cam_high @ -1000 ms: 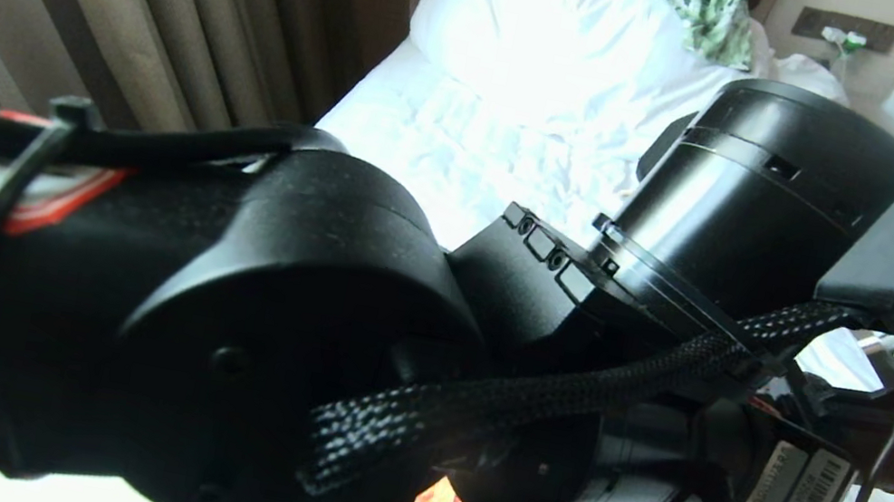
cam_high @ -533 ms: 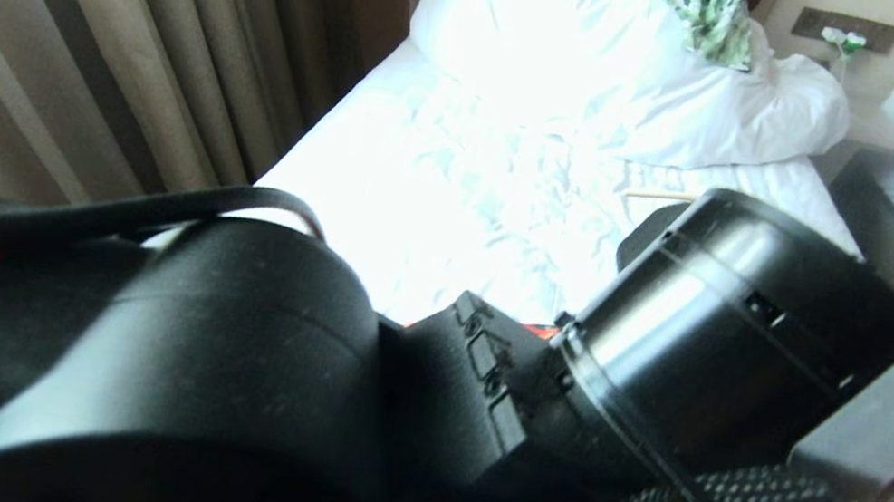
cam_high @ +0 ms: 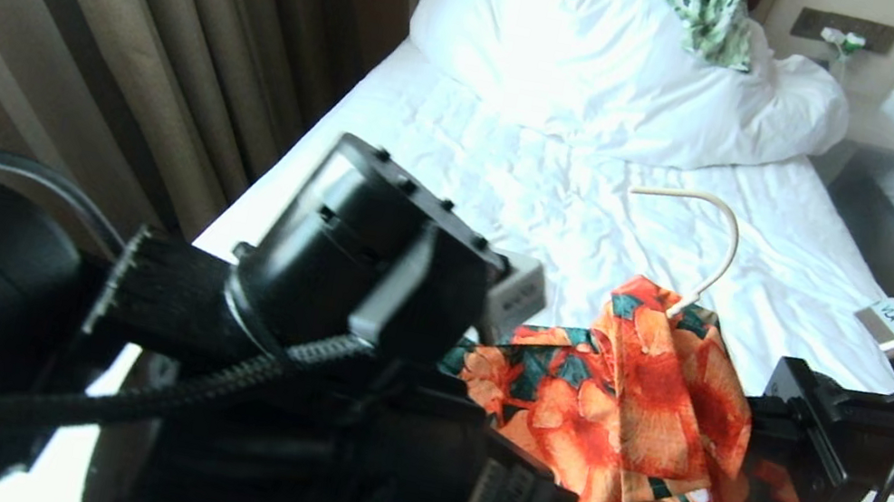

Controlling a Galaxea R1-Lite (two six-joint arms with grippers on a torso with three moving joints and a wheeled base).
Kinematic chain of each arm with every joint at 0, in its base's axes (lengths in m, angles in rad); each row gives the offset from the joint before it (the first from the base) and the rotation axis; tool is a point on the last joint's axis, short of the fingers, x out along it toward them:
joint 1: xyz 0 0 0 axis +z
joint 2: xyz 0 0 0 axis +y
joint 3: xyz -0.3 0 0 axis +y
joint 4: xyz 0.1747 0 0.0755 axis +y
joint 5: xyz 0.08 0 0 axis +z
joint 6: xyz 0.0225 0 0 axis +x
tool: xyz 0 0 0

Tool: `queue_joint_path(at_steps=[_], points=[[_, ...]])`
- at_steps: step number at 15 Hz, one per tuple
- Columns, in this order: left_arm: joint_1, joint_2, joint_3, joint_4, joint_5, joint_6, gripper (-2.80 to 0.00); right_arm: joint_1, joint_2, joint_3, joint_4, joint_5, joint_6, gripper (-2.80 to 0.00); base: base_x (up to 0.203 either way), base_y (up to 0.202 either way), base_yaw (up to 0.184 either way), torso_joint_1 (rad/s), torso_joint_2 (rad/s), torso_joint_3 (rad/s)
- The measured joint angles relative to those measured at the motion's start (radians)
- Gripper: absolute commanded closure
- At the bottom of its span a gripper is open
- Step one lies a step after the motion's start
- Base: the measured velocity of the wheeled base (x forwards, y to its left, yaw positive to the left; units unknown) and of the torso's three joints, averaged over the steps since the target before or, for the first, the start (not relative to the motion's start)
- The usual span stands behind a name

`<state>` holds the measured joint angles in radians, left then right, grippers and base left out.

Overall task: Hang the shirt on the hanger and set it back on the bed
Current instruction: Take the clothes hanger out of the clothes

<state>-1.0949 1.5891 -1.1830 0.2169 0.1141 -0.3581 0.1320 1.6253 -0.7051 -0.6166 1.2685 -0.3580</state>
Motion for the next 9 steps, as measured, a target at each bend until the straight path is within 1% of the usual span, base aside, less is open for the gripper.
queue_joint_path(at_steps=[1, 2, 4, 6, 9], points=[[0.051, -0.04, 0.029, -0.002, -0.001, 0.019, 0.0, 0.013, -0.009, -0.006, 0.001, 0.0, 0.019, 0.0, 0.0, 0.0, 0.0, 0.0, 0.0, 0.0], [0.102, -0.086, 0.056, -0.003, -0.002, 0.037, 0.0, 0.025, -0.021, -0.022, 0.001, -0.003, 0.057, 0.0, 0.0, 0.0, 0.0, 0.0, 0.0, 0.0], [0.171, -0.172, 0.088, 0.004, -0.003, 0.057, 0.0, 0.034, -0.041, -0.056, 0.0, -0.005, 0.121, 0.0, 0.0, 0.0, 0.0, 0.0, 0.0, 0.0], [0.203, -0.245, 0.102, 0.018, -0.001, 0.06, 0.0, 0.036, -0.048, -0.088, 0.001, -0.006, 0.173, 0.0, 0.0, 0.0, 0.0, 0.0, 0.0, 0.0], [0.214, -0.318, 0.119, 0.01, 0.006, 0.058, 0.0, 0.058, -0.024, -0.161, 0.001, -0.022, 0.236, 0.0, 0.0, 0.0, 0.0, 0.0, 0.0, 0.0]])
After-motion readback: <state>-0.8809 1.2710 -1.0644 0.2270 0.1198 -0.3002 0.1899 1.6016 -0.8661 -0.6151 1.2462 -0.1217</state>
